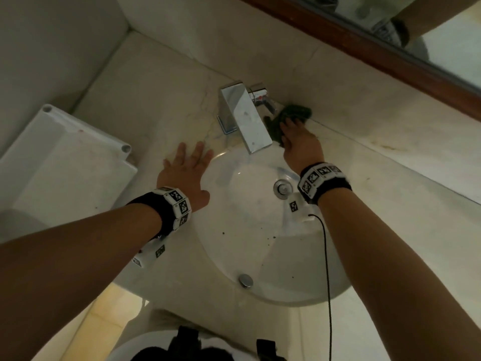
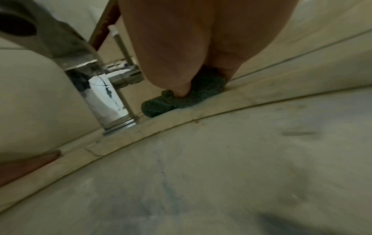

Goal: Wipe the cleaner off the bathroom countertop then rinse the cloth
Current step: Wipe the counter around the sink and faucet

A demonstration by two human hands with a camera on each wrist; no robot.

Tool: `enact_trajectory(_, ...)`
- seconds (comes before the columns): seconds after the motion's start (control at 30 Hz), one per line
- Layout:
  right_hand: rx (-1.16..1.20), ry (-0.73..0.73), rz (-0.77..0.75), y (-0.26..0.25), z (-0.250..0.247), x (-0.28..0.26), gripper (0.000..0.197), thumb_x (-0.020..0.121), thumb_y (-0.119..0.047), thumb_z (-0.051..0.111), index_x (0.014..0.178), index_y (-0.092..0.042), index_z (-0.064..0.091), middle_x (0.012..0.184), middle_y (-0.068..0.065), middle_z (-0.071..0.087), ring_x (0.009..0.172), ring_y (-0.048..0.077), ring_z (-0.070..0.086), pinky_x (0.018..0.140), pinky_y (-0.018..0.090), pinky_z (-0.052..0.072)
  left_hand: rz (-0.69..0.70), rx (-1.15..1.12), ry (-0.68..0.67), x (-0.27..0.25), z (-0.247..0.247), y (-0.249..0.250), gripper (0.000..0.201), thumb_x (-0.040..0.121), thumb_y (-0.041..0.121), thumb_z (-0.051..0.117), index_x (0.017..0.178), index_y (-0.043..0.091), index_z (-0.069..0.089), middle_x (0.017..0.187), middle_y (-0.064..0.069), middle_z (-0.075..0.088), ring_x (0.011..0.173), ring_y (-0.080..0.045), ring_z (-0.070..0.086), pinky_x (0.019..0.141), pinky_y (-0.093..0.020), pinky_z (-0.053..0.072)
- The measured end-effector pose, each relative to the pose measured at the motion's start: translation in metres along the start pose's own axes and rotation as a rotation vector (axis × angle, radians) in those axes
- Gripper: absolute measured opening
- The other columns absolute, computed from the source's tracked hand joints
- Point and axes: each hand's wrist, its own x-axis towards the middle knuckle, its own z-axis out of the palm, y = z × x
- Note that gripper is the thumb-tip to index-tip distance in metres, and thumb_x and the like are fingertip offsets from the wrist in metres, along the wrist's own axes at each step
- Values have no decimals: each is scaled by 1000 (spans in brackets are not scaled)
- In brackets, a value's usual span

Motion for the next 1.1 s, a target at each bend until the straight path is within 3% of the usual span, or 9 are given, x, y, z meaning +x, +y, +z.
enact_trajectory(0.13, -110, -126, -156, -31, 3, 39, 48, 101, -21, 44, 148, -16, 38, 146, 17, 44, 127, 37, 47, 95, 43, 45, -36, -50, -12, 2, -2, 3, 98, 83, 46, 55, 151, 38, -14, 158, 13, -24, 147, -27, -18, 118, -58, 6)
enact_trajectory(0.23, -117, -121, -199, -41, 1, 49, 51, 100, -23, 45, 148, -11, 34, 138, 23, 48, 111, 40, 56, 86, 43, 47, -74, -80, -19, 3, -6, 8, 95, 84, 46, 56, 151, 40, -12, 158, 15, -23, 148, -26, -18, 118, -58, 6)
enact_trajectory(0.4, 12, -121, -298, -35, 10, 26, 61, 92, 0, 50, 149, -9, 32, 155, 11, 34, 142, 29, 31, 109, 35, 33, -129, -82, -29, 3, -11, 15, 94, 85, 47, 56, 152, 41, -10, 158, 16, -23, 148, -26, -16, 118, -57, 8)
enact_trajectory(0.47, 20, -113, -332, -22, 19, 18, 63, 90, 3, 49, 149, -10, 33, 156, 8, 31, 147, 26, 22, 114, 36, 30, -136, -74, -42, 4, -13, 14, 95, 85, 46, 57, 151, 42, -10, 158, 16, -22, 148, -25, -14, 118, -57, 12)
enact_trajectory(0.67, -39, -92, -316, -9, 18, 33, 61, 92, -1, 46, 150, -11, 32, 158, 7, 28, 146, 26, 21, 113, 36, 29, -135, -26, -64, 11, -11, 5, 102, 79, 44, 62, 150, 45, -12, 159, 18, -19, 149, -26, -11, 114, -56, 26)
enact_trajectory(0.77, -61, -56, -253, -33, 13, 59, 52, 97, -14, 47, 148, -12, 35, 147, 15, 41, 131, 30, 43, 99, 37, 43, -151, -26, -61, 11, -11, 7, 103, 79, 42, 63, 150, 46, -11, 158, 19, -19, 149, -24, -11, 115, -55, 26)
enact_trajectory(0.93, 56, -6, -239, -58, 16, 60, 33, 100, -20, 44, 129, -6, 52, 132, 15, 54, 119, 29, 53, 96, 36, 43, -152, -42, -45, 11, -9, 8, 103, 77, 39, 63, 150, 46, -10, 158, 19, -19, 149, -25, -11, 115, -56, 25)
enact_trajectory(1.0, 84, 34, -230, -58, 21, 47, 36, 97, -17, 46, 131, -8, 50, 137, 11, 52, 125, 28, 49, 94, 34, 44, -149, -43, -46, 11, -11, 8, 103, 77, 39, 63, 150, 46, -10, 158, 19, -19, 149, -26, -11, 115, -57, 25)
enact_trajectory(1.1, 115, 14, -261, -46, 37, 22, 60, 88, -5, 51, 147, -12, 39, 153, 5, 37, 144, 25, 27, 105, 35, 38, -149, -38, -56, 10, -13, 10, 103, 78, 41, 62, 150, 45, -10, 159, 18, -19, 149, -26, -11, 115, -56, 24)
